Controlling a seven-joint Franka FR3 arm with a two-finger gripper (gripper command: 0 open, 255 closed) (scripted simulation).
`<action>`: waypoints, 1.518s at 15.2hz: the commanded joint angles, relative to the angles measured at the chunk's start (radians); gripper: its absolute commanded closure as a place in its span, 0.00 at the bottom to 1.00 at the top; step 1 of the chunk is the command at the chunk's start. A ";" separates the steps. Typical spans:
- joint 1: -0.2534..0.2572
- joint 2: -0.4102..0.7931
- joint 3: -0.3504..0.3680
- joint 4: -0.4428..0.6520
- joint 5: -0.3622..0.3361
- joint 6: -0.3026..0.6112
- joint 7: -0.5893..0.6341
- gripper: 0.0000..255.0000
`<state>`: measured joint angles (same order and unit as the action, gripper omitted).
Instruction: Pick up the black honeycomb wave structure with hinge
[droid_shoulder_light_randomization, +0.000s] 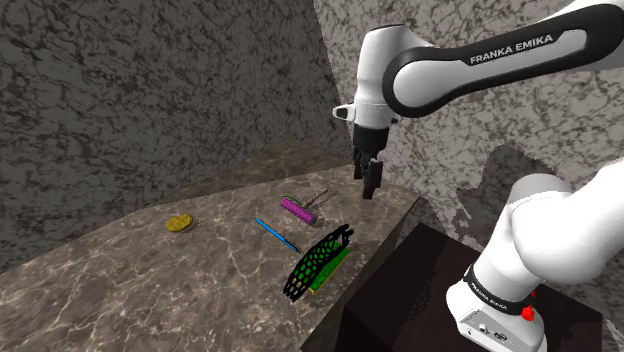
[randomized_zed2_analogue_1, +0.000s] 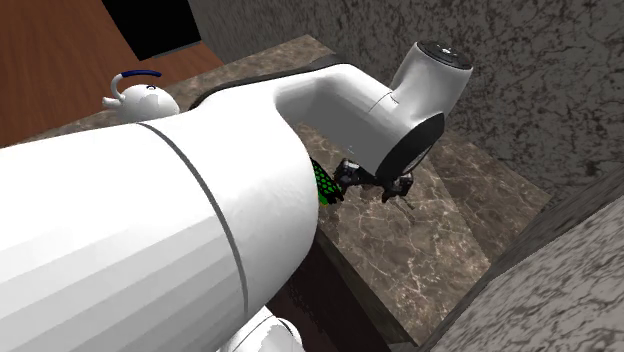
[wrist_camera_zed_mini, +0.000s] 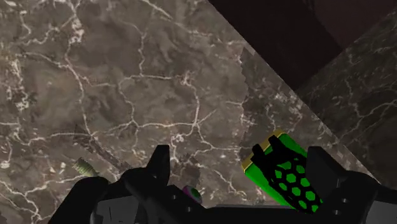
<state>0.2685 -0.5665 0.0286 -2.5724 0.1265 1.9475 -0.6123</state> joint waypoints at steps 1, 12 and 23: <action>0.049 0.029 -0.002 -0.017 0.031 0.069 -0.090 0.00; 0.311 0.160 -0.003 -0.074 0.223 0.348 -0.545 0.00; 0.325 0.224 -0.005 -0.115 0.256 0.449 -0.583 1.00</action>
<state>0.5933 -0.3435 0.0236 -2.6870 0.3823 2.3958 -1.1948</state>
